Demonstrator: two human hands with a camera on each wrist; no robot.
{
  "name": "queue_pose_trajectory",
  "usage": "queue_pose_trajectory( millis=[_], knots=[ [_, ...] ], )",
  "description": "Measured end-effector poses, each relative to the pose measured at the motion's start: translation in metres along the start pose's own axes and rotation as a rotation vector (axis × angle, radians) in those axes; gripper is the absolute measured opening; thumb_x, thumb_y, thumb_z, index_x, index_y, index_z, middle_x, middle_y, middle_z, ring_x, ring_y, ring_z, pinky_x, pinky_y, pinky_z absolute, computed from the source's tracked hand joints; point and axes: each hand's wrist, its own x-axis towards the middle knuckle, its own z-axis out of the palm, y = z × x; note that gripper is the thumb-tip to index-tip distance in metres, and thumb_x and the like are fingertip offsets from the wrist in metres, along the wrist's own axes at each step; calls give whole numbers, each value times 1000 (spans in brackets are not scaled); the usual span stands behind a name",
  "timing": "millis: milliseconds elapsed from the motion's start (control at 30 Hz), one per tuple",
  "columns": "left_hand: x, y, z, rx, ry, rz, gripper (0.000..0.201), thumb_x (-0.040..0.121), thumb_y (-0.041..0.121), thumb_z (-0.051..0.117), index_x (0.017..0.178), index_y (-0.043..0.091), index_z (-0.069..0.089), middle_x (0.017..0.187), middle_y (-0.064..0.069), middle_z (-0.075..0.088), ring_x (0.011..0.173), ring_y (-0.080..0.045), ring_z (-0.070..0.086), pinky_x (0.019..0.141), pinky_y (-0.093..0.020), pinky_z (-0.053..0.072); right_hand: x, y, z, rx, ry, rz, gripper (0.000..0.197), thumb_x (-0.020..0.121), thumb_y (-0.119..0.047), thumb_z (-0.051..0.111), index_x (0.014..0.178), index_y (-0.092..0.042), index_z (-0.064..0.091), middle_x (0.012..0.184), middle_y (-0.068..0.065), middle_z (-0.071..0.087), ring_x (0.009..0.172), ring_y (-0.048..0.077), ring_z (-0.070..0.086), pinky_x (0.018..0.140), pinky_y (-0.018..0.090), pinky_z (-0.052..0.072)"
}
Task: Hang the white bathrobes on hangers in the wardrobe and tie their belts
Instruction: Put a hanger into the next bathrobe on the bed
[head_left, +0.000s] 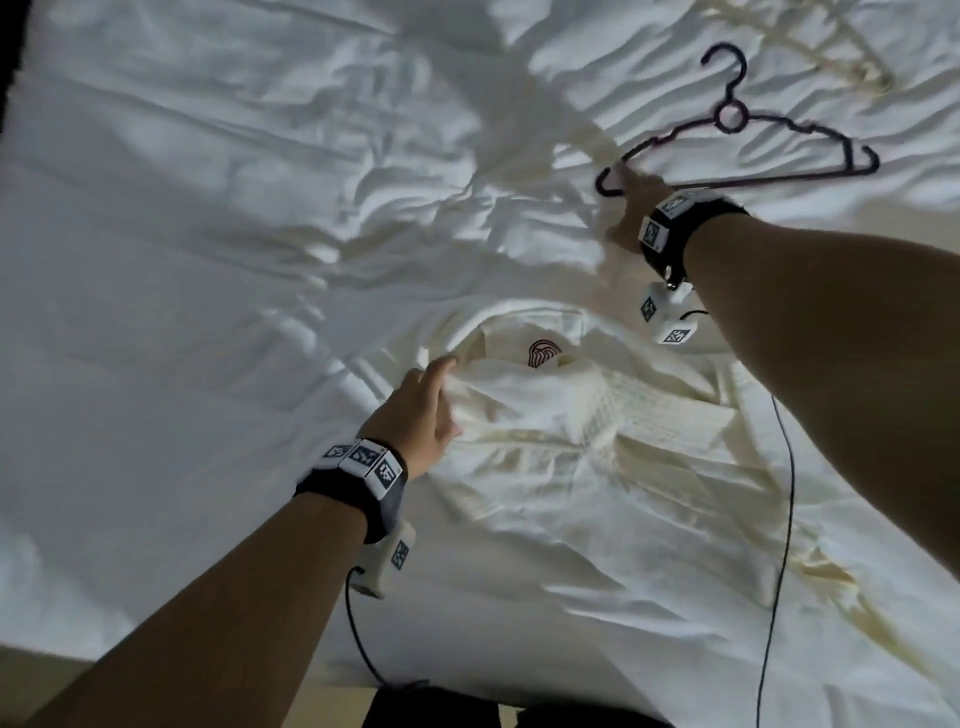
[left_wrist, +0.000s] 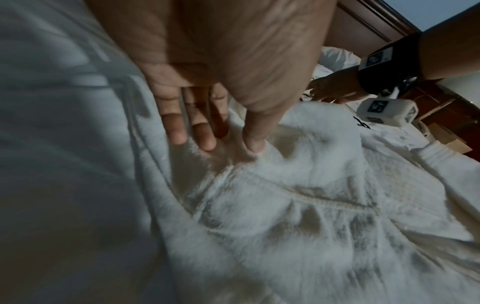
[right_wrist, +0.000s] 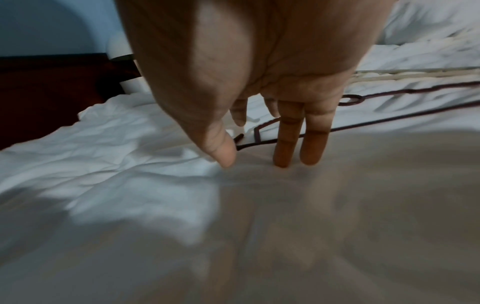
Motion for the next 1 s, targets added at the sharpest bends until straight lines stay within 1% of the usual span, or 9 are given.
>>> queue_pose_trajectory(
  millis=[133, 267, 433, 533, 667, 733, 800, 900, 1000],
  knots=[
    [-7, -17, 9, -41, 209, -193, 108, 77, 29, 78, 153, 25, 1, 152, -12, 16, 139, -29, 24, 113, -41, 32, -18, -5, 21, 60, -88, -86, 65, 94, -38, 58, 151, -29, 29, 153, 13, 33, 135, 37, 38, 110, 42, 34],
    [-10, -17, 23, -277, 209, -433, 82, 81, 28, 74, 142, 18, 20, 140, -11, 25, 126, -32, 43, 105, -41, 41, -62, -7, 31, 218, 17, -133, 39, 95, -36, 57, 127, -12, 58, 132, 13, 57, 121, 32, 52, 96, 35, 39],
    [-24, 10, 43, 155, 244, 62, 25, 82, 22, 60, 98, 6, 50, 100, -15, 49, 91, -36, 52, 75, -46, 50, -139, 13, 45, 325, 98, -214, 21, 90, -35, 63, 106, -21, 66, 92, -1, 59, 87, 21, 58, 80, 30, 45],
    [-31, 29, 61, 242, 149, 191, 63, 73, 35, 68, 125, 8, 45, 126, -18, 40, 106, -37, 48, 84, -46, 51, -188, 29, 63, 274, 68, -246, 19, 90, -34, 65, 106, -26, 67, 88, -4, 54, 82, 15, 54, 81, 31, 45],
    [-13, 67, 60, 362, 261, 281, 110, 71, 17, 71, 154, 24, -2, 160, -10, -11, 134, -37, 29, 98, -47, 42, -249, 48, 89, 262, 42, -237, 19, 90, -33, 64, 108, -29, 66, 86, -10, 50, 84, 11, 52, 79, 28, 42],
    [5, 90, 40, 387, 229, 280, 114, 77, 10, 68, 151, 32, -17, 161, -11, 10, 124, -35, 41, 95, -44, 44, -269, 53, 100, 280, 61, -213, 19, 90, -32, 64, 109, -29, 66, 84, -12, 48, 83, 10, 52, 80, 29, 45],
    [14, 109, 20, 393, 90, 237, 96, 84, 11, 63, 153, 35, 0, 136, -18, 47, 110, -35, 53, 93, -42, 47, -292, 60, 108, 293, 95, -182, 20, 90, -33, 64, 109, -29, 66, 85, -12, 48, 82, 10, 53, 80, 31, 48],
    [8, 119, 1, 519, -85, 264, 51, 89, 15, 57, 137, 30, 48, 132, -10, 53, 116, -34, 53, 97, -40, 47, -320, 70, 115, 291, 135, -144, 21, 90, -34, 64, 111, -30, 65, 89, -12, 49, 82, 11, 55, 81, 31, 50],
    [-27, 111, 2, 480, -21, 377, 31, 83, 12, 63, 111, 25, 67, 119, -7, 52, 108, -34, 50, 89, -43, 47, -343, 72, 122, 377, 196, -102, 20, 90, -27, 62, 110, -26, 64, 98, -8, 49, 85, 14, 59, 83, 34, 52]
  ],
)
